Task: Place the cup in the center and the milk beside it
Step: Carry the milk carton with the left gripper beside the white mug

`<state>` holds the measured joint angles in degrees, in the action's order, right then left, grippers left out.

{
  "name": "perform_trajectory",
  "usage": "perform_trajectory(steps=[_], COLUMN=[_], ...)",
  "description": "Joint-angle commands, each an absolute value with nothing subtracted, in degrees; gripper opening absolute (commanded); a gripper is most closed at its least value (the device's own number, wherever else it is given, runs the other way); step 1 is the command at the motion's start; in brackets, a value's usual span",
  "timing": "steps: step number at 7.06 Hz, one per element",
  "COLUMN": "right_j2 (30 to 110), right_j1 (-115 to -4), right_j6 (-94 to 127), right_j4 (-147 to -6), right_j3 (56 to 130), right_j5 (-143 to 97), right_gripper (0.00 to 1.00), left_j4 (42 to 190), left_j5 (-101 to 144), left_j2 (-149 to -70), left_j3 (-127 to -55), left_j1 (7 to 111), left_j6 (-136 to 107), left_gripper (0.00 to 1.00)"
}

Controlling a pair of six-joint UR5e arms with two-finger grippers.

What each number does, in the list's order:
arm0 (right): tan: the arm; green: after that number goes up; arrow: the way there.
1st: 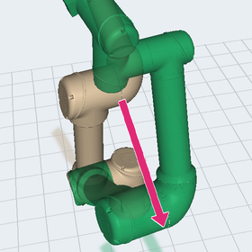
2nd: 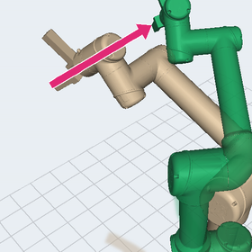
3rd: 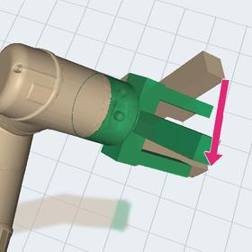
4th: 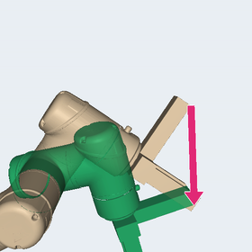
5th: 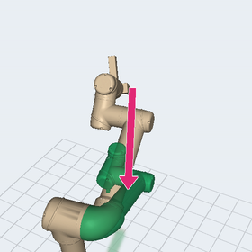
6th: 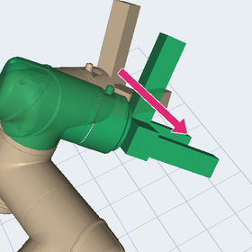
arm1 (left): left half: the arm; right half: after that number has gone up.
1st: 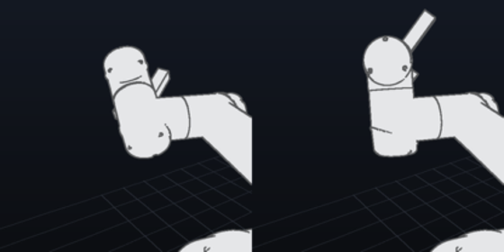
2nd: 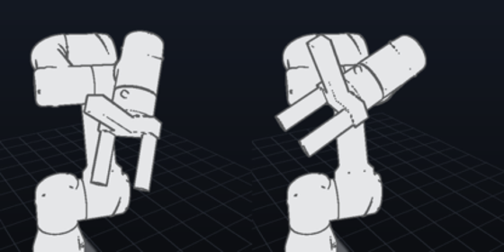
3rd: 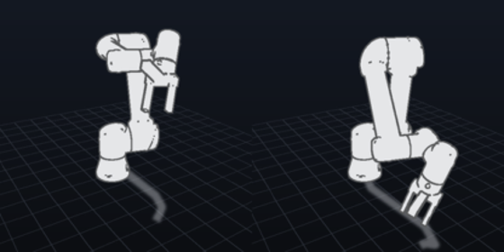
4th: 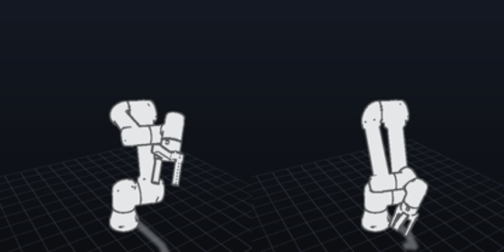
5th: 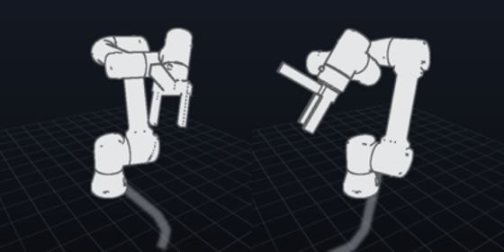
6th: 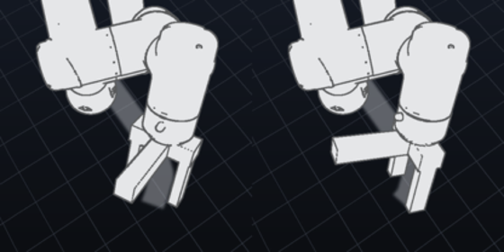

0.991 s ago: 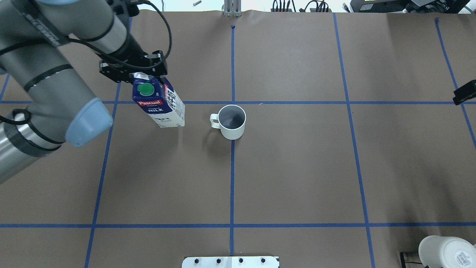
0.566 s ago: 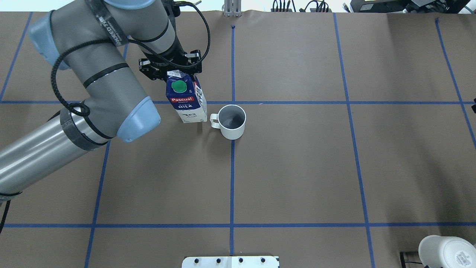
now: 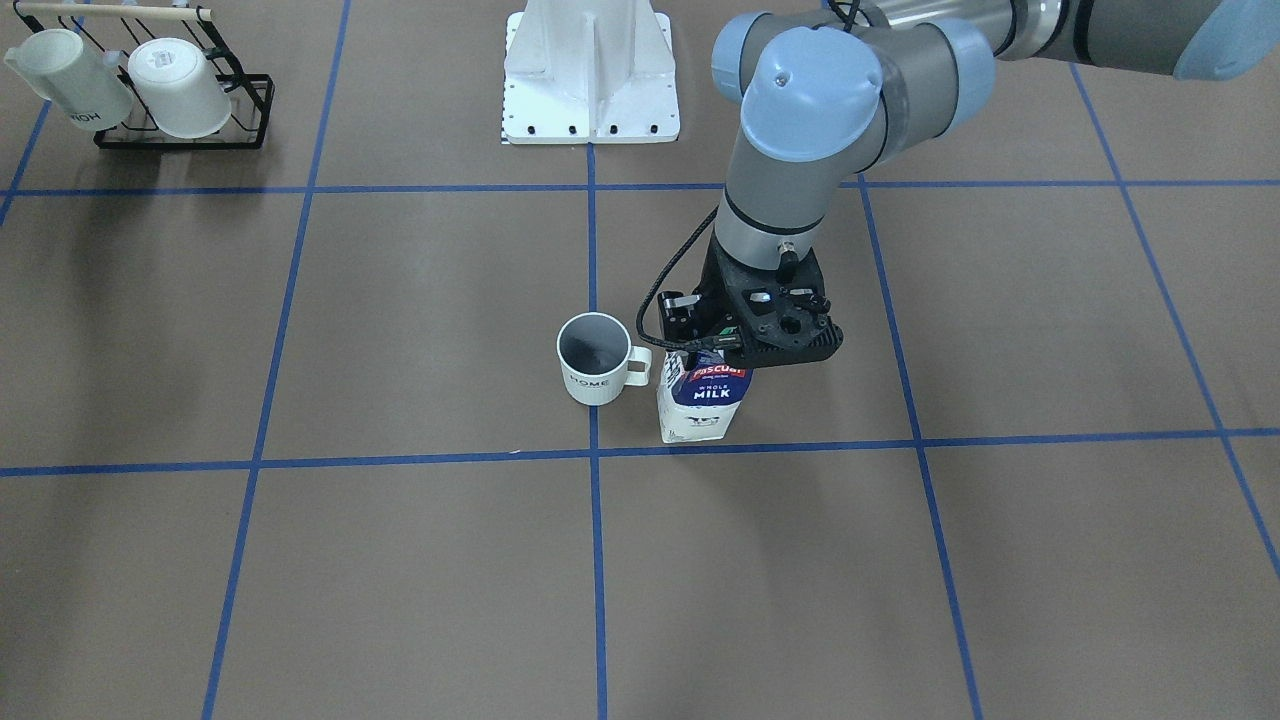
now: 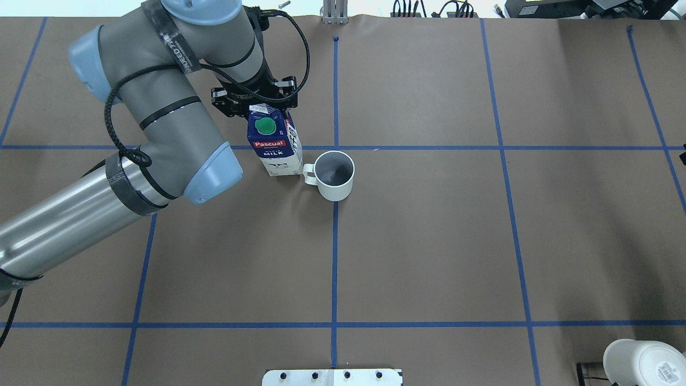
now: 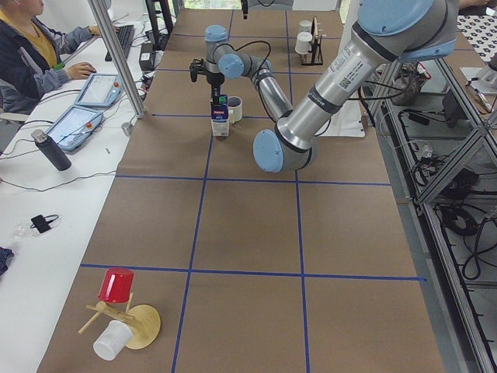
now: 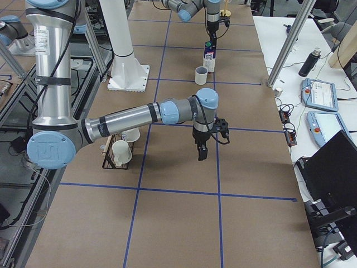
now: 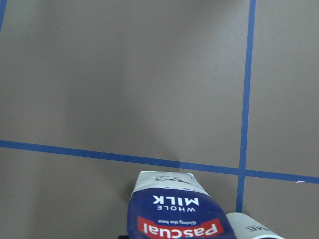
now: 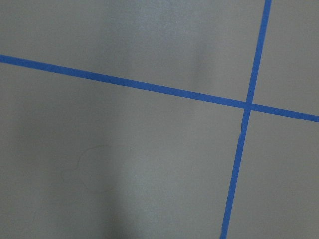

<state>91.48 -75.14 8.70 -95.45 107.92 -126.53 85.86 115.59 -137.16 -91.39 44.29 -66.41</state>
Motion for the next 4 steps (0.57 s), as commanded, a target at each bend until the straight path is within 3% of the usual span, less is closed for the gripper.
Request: perform_trajectory(steps=[1,3,4], right_j2=[91.2,91.1,91.1], right_j1=[-75.1,-75.1,-75.1], right_j6=[8.7,8.7,8.7], right_j4=[-95.4,-95.4,-95.4], right_j3=[107.3,107.2,107.1], right_j5=[-127.7,-127.7,-127.7], right_gripper=[1.00,1.00,1.00], left_j4=[86.7,86.7,86.7], left_j5=[115.6,115.5,115.5], left_j2=[-137.0,-136.9,-136.9], left_j3=[-90.9,-91.0,-91.4], left_j1=[43.3,43.3,43.3], left_j6=[-66.3,-65.9,-65.8], left_gripper=[0.47,0.90,0.97])
